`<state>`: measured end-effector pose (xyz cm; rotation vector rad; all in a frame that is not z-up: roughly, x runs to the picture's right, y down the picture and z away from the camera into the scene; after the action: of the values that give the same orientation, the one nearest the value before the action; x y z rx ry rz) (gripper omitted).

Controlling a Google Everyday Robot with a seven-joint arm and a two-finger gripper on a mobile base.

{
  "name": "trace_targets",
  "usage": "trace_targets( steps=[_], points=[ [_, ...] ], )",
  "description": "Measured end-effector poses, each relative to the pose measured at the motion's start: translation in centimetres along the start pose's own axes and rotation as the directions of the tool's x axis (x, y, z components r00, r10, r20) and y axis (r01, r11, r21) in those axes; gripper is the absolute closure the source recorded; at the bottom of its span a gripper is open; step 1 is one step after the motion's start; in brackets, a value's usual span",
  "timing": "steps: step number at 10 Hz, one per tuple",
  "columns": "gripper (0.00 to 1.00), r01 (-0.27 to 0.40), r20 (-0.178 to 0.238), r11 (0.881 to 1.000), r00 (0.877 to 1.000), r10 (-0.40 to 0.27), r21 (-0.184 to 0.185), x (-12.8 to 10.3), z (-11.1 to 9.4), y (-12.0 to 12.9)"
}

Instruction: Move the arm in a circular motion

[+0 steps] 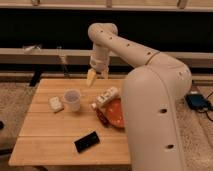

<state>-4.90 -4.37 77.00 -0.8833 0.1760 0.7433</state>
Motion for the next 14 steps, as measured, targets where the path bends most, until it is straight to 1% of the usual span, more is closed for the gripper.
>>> trace_targets(
  steps=[1,3,4,6,8,9,10,12,13,14],
  points=[
    [0.2,0.019,0.003,1.0,1.0,-0.019,0.005,-0.6,-0.1,0.3],
    [0.2,0.082,0.01,0.996,0.997,-0.083,0.017,-2.6,-0.3,1.7],
    [0.2,0.119,0.013,0.993,0.993,-0.119,0.023,-3.6,-0.5,2.6],
    [0.2,0.176,0.013,0.984,0.984,-0.176,0.032,-4.8,-0.9,4.2],
    [0.2,0.25,0.01,0.967,0.968,-0.251,0.041,-6.3,-1.3,7.1],
    [0.2,0.276,0.008,0.96,0.961,-0.277,0.043,-6.7,-1.5,8.1],
    [0.2,0.308,0.011,0.95,0.951,-0.309,0.048,-7.1,-1.7,9.4],
    [0.2,0.351,0.016,0.935,0.936,-0.353,0.054,-7.4,-1.9,11.2],
    [0.2,0.394,0.021,0.917,0.918,-0.395,0.06,-7.7,-2.2,12.9],
    [0.2,0.453,0.026,0.89,0.89,-0.455,0.063,-7.7,-2.2,16.1]
  ],
)
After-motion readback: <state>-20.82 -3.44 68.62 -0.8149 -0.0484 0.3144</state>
